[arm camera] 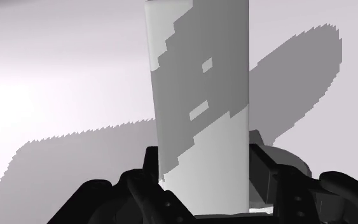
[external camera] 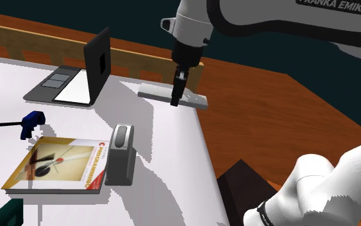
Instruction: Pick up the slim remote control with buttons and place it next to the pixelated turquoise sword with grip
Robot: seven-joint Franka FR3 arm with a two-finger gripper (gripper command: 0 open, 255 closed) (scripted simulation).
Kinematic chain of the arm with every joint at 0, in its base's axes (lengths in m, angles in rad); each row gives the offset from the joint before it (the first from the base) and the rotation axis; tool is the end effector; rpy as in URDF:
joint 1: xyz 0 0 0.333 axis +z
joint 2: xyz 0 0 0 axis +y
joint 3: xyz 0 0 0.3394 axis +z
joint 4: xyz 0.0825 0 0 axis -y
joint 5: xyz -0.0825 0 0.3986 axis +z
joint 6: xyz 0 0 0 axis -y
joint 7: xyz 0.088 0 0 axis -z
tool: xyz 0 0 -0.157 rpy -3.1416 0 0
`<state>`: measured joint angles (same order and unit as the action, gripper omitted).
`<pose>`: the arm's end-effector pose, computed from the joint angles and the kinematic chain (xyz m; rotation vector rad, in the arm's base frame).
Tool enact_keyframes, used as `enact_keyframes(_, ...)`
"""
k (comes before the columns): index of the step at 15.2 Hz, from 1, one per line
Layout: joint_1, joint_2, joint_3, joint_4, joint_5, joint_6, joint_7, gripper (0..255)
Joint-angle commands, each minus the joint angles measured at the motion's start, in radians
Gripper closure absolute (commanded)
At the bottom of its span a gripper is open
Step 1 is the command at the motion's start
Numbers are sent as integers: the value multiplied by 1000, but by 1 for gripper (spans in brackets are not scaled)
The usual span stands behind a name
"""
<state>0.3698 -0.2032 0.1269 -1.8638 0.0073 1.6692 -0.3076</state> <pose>0.4425 0.2465 0.5713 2.8767 1.2182 0.0136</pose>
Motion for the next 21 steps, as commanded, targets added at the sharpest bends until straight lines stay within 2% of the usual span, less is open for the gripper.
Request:
enact_keyframes(1,20,-30,28,-31,9,0,47,255)
enact_keyframes(11,114,-93,176,-78,60,-9,277,255)
enact_keyframes(21,200,-46,347,-14,86,-19,531,255)
